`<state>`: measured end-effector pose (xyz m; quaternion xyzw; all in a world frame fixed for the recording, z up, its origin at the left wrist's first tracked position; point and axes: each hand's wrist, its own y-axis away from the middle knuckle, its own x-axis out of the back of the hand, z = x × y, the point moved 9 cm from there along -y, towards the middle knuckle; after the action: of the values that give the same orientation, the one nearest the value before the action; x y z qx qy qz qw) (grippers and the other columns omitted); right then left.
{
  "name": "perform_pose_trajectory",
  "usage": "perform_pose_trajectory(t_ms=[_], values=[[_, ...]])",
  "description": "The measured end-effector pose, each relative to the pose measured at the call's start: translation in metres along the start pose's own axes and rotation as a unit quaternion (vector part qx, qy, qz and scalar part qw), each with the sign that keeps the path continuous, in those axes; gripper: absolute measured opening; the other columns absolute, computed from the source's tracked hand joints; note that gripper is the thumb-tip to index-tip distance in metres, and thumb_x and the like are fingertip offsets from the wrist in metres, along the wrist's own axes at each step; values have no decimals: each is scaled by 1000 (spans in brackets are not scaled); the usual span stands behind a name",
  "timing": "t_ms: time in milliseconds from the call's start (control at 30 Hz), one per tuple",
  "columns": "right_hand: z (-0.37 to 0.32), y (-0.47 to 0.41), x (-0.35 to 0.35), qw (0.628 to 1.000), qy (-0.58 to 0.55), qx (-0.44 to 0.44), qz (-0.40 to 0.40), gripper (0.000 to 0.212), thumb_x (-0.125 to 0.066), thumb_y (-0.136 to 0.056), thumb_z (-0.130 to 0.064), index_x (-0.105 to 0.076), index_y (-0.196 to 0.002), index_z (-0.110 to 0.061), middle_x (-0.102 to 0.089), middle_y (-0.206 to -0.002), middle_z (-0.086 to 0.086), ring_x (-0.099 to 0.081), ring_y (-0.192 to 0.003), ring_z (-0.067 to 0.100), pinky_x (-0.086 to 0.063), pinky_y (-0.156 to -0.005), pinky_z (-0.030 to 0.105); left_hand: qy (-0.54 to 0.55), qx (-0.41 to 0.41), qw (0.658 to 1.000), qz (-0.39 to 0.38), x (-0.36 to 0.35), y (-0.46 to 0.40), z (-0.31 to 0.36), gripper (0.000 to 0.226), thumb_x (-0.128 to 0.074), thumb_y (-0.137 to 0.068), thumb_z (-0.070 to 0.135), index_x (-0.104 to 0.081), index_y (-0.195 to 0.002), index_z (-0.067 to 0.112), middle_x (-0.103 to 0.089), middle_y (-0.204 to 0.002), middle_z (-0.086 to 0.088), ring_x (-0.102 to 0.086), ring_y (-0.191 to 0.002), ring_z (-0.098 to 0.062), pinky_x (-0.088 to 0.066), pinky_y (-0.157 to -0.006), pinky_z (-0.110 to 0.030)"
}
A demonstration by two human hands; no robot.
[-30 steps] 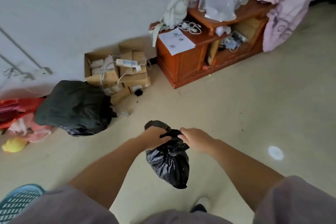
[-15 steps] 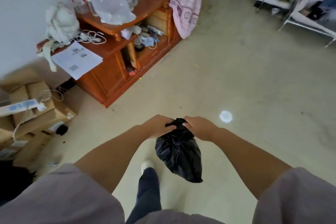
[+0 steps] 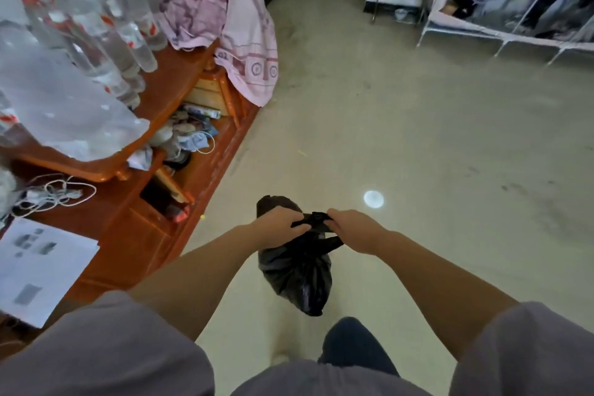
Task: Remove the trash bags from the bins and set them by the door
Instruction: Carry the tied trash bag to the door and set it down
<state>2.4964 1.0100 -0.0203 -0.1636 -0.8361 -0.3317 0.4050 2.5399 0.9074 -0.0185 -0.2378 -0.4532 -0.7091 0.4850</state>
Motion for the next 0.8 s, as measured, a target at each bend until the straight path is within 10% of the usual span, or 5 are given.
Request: perform_pose_trajectory(t_ms=[800], values=[[223, -484, 381, 999, 37, -17, -7, 20, -30, -102, -30, -40, -92, -15, -54, -88, 14, -47, -77, 25, -32, -66, 33, 48, 10, 998, 37, 340, -550, -126, 37, -45, -95, 37, -62, -90, 5, -67, -91, -13, -60, -86, -27, -46, -80, -39]])
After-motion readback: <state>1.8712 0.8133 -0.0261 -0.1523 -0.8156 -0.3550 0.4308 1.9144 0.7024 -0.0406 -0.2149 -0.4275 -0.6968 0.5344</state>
